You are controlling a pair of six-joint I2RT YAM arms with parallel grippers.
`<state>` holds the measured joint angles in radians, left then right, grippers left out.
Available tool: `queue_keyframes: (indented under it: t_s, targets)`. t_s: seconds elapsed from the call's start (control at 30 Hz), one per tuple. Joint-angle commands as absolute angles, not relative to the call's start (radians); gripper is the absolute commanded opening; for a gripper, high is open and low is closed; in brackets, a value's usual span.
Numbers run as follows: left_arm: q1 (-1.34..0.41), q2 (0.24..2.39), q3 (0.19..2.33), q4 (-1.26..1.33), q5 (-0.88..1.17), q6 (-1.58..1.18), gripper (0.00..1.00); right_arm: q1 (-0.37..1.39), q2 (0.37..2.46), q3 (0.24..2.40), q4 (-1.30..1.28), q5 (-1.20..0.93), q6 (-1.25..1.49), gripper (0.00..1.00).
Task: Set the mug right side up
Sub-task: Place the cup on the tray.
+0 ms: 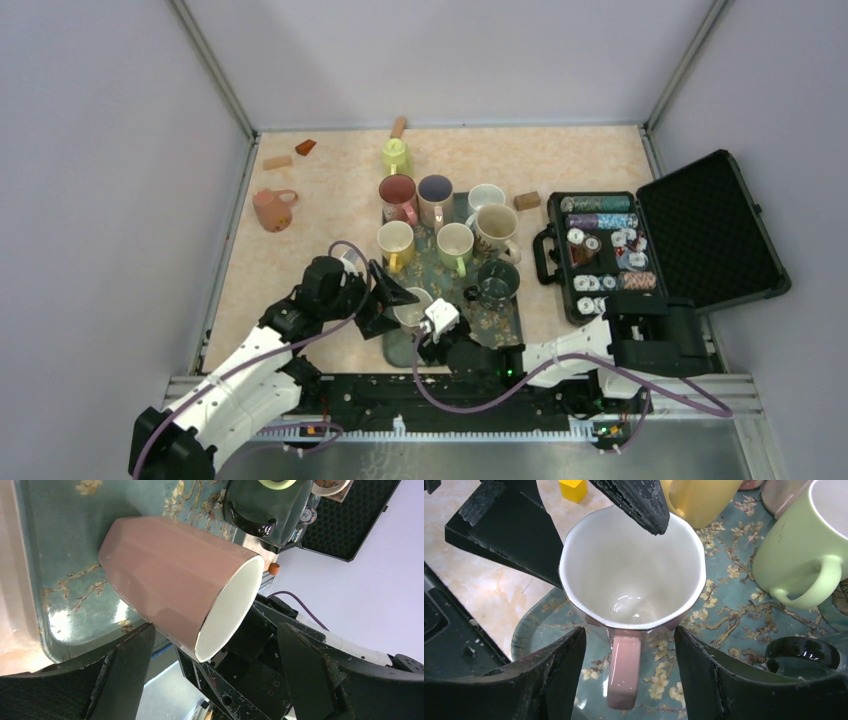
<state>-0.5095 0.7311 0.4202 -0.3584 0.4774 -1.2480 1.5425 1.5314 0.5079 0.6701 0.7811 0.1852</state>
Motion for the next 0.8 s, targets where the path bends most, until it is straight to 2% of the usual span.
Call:
queue_keyframes:
  t_s: [0.0,0.4,0.77]
  targets:
    - [-0.505,0.756,0.41,-0.203,0.487,-1.276,0.98,1.508,1.525,0.56,0.65,0.767,0.222,0.65]
    - [-0.505,0.893,0.402,0.034,0.465,-1.261,0.98,1.411,1.528,0.609,0.618,0.693,0.197,0.67]
    - [-0.504,0.992,0.476,0.092,0.44,-1.212,0.98,1.359,1.561,0.641,0.634,0.666,0.165,0.68]
